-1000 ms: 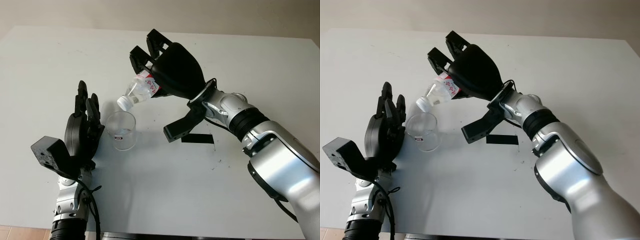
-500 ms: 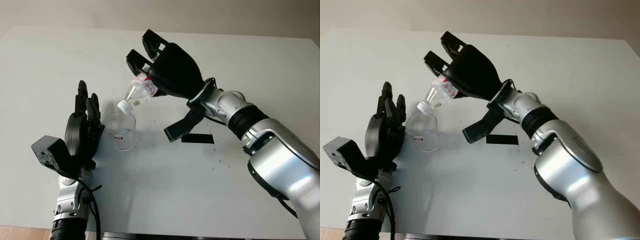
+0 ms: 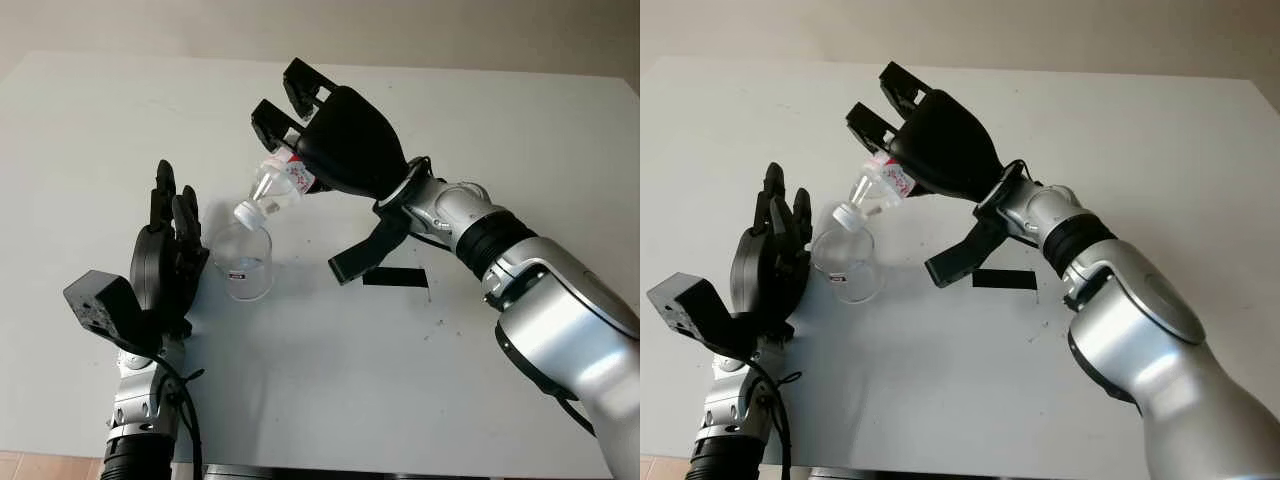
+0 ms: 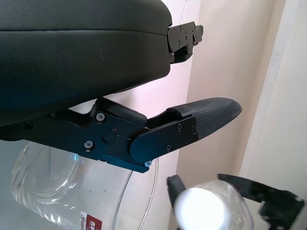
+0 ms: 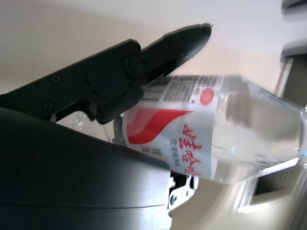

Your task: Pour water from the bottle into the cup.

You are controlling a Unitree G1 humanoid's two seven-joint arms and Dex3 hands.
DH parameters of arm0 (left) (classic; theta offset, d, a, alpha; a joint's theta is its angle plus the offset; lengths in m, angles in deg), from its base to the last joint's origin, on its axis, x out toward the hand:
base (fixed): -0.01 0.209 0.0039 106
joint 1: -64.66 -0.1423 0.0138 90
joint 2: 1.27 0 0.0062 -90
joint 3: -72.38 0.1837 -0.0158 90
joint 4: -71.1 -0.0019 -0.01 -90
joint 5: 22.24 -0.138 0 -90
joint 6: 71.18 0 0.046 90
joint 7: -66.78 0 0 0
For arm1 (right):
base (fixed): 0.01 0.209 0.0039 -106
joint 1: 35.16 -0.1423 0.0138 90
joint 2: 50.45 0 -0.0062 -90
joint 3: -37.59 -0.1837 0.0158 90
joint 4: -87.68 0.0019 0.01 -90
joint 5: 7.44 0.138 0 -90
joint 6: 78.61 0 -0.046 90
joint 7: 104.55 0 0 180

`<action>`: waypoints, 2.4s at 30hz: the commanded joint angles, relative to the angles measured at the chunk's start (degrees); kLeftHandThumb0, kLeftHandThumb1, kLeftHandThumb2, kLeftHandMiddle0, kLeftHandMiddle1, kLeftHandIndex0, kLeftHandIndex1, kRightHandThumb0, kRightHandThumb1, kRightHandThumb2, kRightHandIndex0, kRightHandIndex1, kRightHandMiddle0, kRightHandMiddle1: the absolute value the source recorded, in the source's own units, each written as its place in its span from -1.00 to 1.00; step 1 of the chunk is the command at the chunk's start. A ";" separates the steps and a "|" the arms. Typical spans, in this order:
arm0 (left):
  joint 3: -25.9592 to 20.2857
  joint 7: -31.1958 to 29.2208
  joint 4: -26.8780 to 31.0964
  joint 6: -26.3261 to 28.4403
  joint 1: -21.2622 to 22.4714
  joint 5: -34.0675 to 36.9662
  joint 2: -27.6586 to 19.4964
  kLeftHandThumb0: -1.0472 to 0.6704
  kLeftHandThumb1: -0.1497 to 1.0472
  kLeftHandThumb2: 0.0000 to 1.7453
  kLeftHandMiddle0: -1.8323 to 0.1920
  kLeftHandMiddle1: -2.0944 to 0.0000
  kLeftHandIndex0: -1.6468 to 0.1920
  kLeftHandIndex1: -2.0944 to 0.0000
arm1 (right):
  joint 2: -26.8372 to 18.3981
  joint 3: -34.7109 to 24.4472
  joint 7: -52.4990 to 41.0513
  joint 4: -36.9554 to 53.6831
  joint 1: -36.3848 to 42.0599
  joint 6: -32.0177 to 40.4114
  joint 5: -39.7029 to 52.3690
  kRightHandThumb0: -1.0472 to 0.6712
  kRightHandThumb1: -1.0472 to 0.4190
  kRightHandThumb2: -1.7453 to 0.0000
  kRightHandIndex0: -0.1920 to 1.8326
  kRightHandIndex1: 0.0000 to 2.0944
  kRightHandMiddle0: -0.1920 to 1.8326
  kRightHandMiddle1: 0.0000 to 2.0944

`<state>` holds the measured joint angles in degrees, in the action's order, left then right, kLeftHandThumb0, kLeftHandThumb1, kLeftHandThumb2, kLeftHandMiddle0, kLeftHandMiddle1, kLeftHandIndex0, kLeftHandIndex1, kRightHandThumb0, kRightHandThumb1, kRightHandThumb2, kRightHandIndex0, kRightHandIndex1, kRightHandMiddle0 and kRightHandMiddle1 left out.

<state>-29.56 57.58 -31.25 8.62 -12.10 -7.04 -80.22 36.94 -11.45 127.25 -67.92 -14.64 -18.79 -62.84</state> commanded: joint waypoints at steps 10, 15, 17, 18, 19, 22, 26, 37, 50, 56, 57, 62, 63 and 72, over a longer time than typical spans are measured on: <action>0.49 0.08 0.49 -0.40 -0.98 -0.92 0.25 -0.70 1.00 -0.13 0.92 0.95 0.98 0.95 | 2.66 -25.63 -36.47 6.82 11.90 -4.61 37.61 0.07 -0.92 0.59 0.44 1.00 0.17 1.00; 0.65 -0.38 0.53 -0.62 -1.18 -0.86 0.21 -0.69 1.00 -0.12 0.93 0.95 0.99 0.95 | 2.79 -32.02 -47.18 15.19 19.58 2.25 46.48 0.03 -1.00 0.76 0.28 1.00 0.16 1.00; 0.67 -0.18 0.91 -0.35 -1.40 -0.90 0.18 -0.69 1.00 -0.12 0.93 0.95 0.99 0.95 | 3.01 -34.24 -51.30 19.58 22.73 6.59 50.00 0.02 -1.00 0.75 0.26 1.00 0.15 1.00; 0.67 -0.04 1.12 -0.12 -1.49 -0.94 0.13 -0.70 1.00 -0.12 0.93 0.95 0.99 0.95 | 3.09 -35.24 -53.15 22.10 24.42 8.97 51.62 0.02 -1.00 0.74 0.26 1.00 0.16 1.00; 0.66 0.02 1.23 0.02 -1.56 -0.94 0.09 -0.70 1.00 -0.12 0.93 0.95 0.99 0.95 | 3.26 -36.25 -55.03 25.24 26.19 12.48 53.50 0.01 -1.00 0.74 0.26 1.00 0.16 1.00; 0.74 0.01 1.48 0.32 -1.67 -1.00 -0.03 -0.69 1.00 -0.11 0.93 0.95 0.99 0.95 | 3.37 -38.86 -60.70 35.49 31.17 23.49 59.23 -0.01 -1.00 0.71 0.26 1.00 -0.11 1.00; 0.88 -0.42 1.06 0.41 -1.35 -0.82 -0.02 -0.68 1.00 -0.11 0.93 0.95 0.99 0.95 | 3.06 -41.46 -63.64 47.74 35.47 37.97 63.86 -0.05 -1.00 0.78 0.13 1.00 -0.55 1.00; 1.07 -0.63 1.21 0.84 -1.29 -0.99 -0.24 -0.67 1.00 -0.08 0.94 0.95 1.00 0.96 | 1.91 -44.71 -66.28 63.41 39.43 53.87 67.35 -0.11 -1.00 0.77 0.19 1.00 -0.45 1.00; 0.67 -0.83 1.61 1.34 -1.22 -0.61 -0.30 -0.68 1.00 -0.09 0.94 0.95 0.99 0.96 | 2.37 -43.69 -67.23 66.80 42.32 59.07 66.51 -0.14 -1.00 0.73 0.34 1.00 -0.32 1.00; 0.52 -0.79 2.15 1.62 -1.57 -0.66 -0.51 -0.69 1.00 -0.11 0.93 0.95 0.98 0.96 | 2.94 -42.72 -67.47 67.61 44.24 61.33 66.61 -0.15 -1.00 0.72 0.36 1.00 -0.29 1.00; 0.48 -0.95 2.18 1.70 -1.59 -0.58 -0.59 -0.69 1.00 -0.11 0.93 0.95 0.98 0.96 | 2.99 -42.56 -67.55 67.82 44.61 61.74 66.66 -0.15 -1.00 0.71 0.36 1.00 -0.29 1.00; 0.14 -1.42 2.00 1.84 -1.48 -0.15 -0.73 -0.69 1.00 -0.12 0.94 0.95 0.98 0.96 | 3.54 -42.12 -67.64 68.36 46.41 62.62 66.84 -0.15 -1.00 0.70 0.37 1.00 -0.28 1.00; 0.10 -1.39 2.06 1.97 -1.45 -0.13 -0.75 -0.69 1.00 -0.12 0.93 0.95 0.98 0.96 | 3.67 -41.98 -67.69 68.24 46.85 62.31 66.77 -0.15 -1.00 0.70 0.37 1.00 -0.28 1.00; -0.27 -1.93 1.84 2.19 -1.12 0.08 -0.97 -0.69 1.00 -0.13 0.93 0.95 0.98 0.95 | 4.52 -40.27 -66.41 67.06 49.58 58.76 63.57 -0.17 -1.00 0.73 0.31 1.00 -0.29 1.00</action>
<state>-29.74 55.95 -29.90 10.65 -12.92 -7.18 -80.64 41.14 -51.91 60.66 -1.15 34.52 41.16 1.20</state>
